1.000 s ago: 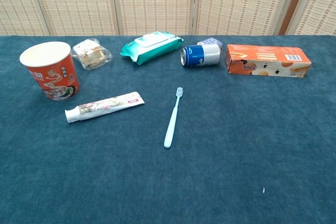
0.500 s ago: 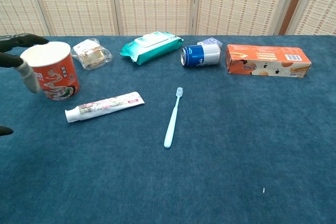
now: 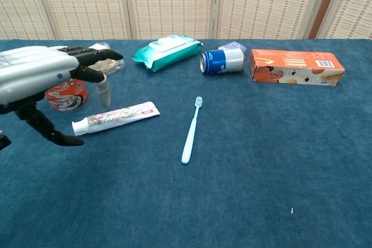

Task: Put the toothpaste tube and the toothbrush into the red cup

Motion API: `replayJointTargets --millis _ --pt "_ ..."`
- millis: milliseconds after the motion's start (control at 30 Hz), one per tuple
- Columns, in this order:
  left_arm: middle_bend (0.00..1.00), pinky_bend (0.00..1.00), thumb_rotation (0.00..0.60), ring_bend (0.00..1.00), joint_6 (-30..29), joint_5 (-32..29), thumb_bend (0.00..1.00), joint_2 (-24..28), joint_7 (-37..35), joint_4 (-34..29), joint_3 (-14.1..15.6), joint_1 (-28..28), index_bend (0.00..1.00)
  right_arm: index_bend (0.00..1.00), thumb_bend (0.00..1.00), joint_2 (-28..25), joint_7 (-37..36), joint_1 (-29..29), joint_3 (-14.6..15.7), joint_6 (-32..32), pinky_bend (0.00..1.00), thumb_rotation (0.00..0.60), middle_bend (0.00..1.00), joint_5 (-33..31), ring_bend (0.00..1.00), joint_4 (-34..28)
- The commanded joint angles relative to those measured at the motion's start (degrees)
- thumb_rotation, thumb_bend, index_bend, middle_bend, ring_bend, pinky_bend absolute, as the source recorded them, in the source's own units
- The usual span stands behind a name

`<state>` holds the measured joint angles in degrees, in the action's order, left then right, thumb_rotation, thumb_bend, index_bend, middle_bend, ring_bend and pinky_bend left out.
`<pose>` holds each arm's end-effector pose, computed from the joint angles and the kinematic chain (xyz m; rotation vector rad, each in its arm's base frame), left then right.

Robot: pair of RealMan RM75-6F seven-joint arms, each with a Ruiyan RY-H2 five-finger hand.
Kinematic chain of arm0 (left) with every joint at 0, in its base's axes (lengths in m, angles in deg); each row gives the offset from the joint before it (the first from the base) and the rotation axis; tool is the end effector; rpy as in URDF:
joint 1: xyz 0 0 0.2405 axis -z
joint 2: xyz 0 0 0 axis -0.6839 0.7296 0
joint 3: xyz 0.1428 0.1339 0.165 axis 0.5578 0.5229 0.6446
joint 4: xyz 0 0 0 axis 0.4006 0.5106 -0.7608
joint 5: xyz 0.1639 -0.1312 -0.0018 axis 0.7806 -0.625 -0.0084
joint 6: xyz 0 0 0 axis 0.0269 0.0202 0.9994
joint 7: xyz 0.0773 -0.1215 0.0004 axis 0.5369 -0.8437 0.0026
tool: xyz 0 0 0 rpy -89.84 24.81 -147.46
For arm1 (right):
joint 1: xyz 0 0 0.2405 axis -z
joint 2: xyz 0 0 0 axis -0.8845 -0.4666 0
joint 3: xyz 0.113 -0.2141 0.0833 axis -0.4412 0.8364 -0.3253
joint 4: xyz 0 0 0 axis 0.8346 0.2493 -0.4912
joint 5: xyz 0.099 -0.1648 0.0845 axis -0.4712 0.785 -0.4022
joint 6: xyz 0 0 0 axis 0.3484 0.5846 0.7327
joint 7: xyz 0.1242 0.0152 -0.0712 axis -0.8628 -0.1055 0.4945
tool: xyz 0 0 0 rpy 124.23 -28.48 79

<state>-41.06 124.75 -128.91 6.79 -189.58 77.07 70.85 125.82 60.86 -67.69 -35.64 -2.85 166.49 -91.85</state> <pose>-0.1410 0.2520 0.0242 -2.0017 -0.6868 -0.9532 -0.3154 -0.1885 0.1997 1.3354 -0.9850 0.8556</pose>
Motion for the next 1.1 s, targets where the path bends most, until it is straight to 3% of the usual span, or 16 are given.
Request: replayJointTargets --millis 33,367,600,1100 --pt "0.0 0.0 0.6 0.0 0.9 -3.12 0.0 -3.05 1.97 2.69 -1.67 2.15 0.38 0.05 0.0 -0.06 -0.24 -0.02 -0.08 -0.11 0.25 0.6 0.04 -0.07 0.0 0.12" --pt "0.0 0.0 0.6 0.0 1.89 -9.81 0.0 -9.15 5.66 11.6 -3.08 6.16 0.32 0.05 0.0 -0.28 -0.94 0.07 -0.2 0.0 0.25 0.6 0.04 0.16 0.0 0.28" --pt "0.0 0.0 0.6 0.0 2.13 -11.78 0.0 -11.91 4.26 17.97 -3.47 8.16 0.05 0.05 0.0 -0.36 -1.14 0.21 -0.17 0.22 0.25 0.6 0.04 0.45 0.0 0.28" --pt "0.0 0.0 0.6 0.0 2.89 -15.14 0.0 -15.15 2.98 25.53 -2.4 10.5 0.03 0.05 0.0 -0.38 -1.15 0.39 -0.19 0.49 0.25 0.6 0.04 0.7 0.0 0.24"
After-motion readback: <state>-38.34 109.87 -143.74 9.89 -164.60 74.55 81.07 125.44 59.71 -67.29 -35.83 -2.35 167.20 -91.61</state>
